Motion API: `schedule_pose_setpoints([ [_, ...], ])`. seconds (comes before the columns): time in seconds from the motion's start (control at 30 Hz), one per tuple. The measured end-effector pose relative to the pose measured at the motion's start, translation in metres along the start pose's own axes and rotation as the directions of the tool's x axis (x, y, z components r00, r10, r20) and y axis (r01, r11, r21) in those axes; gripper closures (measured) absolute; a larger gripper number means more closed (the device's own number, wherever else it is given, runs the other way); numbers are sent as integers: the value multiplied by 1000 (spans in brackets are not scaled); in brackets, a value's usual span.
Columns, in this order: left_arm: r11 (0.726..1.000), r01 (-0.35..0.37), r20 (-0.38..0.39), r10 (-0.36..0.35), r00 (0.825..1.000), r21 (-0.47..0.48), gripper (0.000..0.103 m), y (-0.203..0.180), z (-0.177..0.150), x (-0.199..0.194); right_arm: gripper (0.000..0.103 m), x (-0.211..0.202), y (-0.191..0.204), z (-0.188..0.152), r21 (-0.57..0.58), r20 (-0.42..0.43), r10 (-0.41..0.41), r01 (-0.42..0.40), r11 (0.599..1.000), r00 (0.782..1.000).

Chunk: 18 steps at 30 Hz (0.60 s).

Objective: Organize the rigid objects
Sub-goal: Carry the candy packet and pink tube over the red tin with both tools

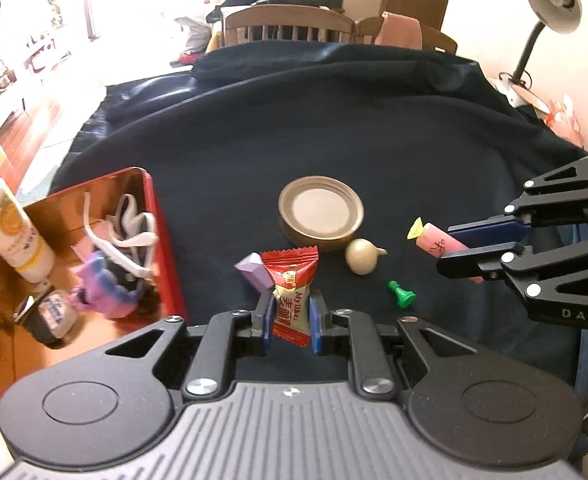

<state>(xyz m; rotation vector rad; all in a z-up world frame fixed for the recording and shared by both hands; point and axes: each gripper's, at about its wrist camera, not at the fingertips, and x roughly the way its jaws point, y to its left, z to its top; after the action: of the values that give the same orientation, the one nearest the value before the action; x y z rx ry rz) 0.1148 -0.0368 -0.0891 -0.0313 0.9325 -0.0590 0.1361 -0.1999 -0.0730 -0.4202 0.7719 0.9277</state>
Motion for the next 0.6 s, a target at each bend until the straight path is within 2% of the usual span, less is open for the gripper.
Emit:
schedule_pose_setpoints([
  [0.3,1000,-14,36,15,999,-9,85,41,-1,-22,88,6,38,31,23,41,-14,13,1000,999],
  [0.6,999,-37,42,39,998,-36,85,94,-11,-39,88,21,68,61,79,63,14,-19,997,998],
])
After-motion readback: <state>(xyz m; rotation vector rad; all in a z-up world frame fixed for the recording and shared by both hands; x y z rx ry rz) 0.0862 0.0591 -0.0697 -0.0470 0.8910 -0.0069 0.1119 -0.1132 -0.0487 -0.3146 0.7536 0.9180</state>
